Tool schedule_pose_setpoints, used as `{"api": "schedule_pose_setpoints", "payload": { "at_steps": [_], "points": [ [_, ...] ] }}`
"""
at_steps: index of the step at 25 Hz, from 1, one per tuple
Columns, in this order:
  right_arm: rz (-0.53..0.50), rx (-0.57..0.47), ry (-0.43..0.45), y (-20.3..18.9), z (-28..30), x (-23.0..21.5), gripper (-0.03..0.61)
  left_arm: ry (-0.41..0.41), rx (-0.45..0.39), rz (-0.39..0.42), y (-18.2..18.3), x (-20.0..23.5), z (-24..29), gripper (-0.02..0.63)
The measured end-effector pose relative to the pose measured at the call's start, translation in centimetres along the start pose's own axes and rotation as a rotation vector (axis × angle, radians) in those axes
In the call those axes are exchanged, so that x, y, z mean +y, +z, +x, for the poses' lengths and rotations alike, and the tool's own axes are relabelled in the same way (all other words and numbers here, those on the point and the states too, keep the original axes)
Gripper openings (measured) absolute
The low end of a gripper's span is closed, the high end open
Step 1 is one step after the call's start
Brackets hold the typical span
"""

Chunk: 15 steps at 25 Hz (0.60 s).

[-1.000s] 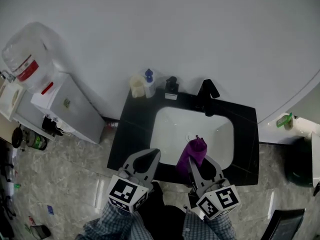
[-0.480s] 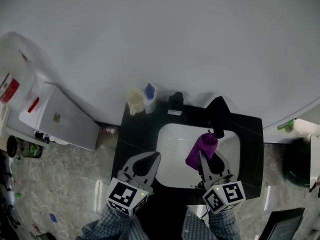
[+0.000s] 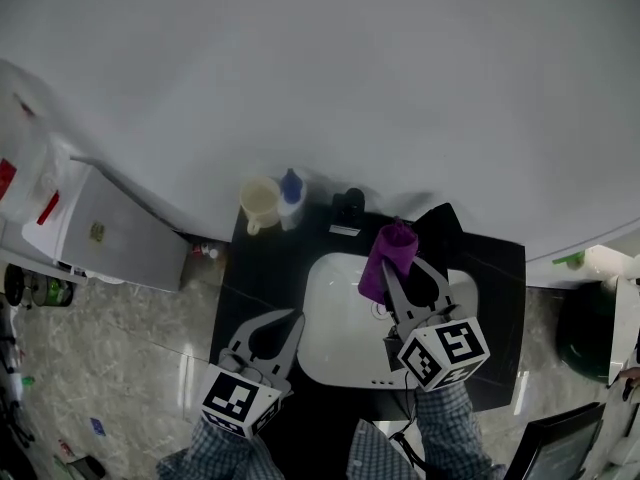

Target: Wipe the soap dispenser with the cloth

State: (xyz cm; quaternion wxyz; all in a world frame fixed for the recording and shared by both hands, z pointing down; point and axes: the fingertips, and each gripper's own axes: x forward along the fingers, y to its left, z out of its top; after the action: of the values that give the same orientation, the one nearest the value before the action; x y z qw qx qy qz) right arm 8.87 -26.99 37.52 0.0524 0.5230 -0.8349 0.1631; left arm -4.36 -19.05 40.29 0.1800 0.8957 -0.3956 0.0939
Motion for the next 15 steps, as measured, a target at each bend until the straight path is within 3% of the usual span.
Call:
{"api": "schedule_pose_setpoints", "payload": {
  "at_steps": [8, 15],
  "points": [
    [-0.046, 0.002, 0.038, 2.2, 6.2, -1.4, 0.091, 0.029, -0.024, -0.015, 0.8, 0.8, 1.4, 0.011],
    [0.004, 0.049, -0.003, 0.6, 10.0, -4.3, 0.091, 0.047, 0.008, -0.03, -0.3, 1.7, 2.1, 0.011]
  ]
}}
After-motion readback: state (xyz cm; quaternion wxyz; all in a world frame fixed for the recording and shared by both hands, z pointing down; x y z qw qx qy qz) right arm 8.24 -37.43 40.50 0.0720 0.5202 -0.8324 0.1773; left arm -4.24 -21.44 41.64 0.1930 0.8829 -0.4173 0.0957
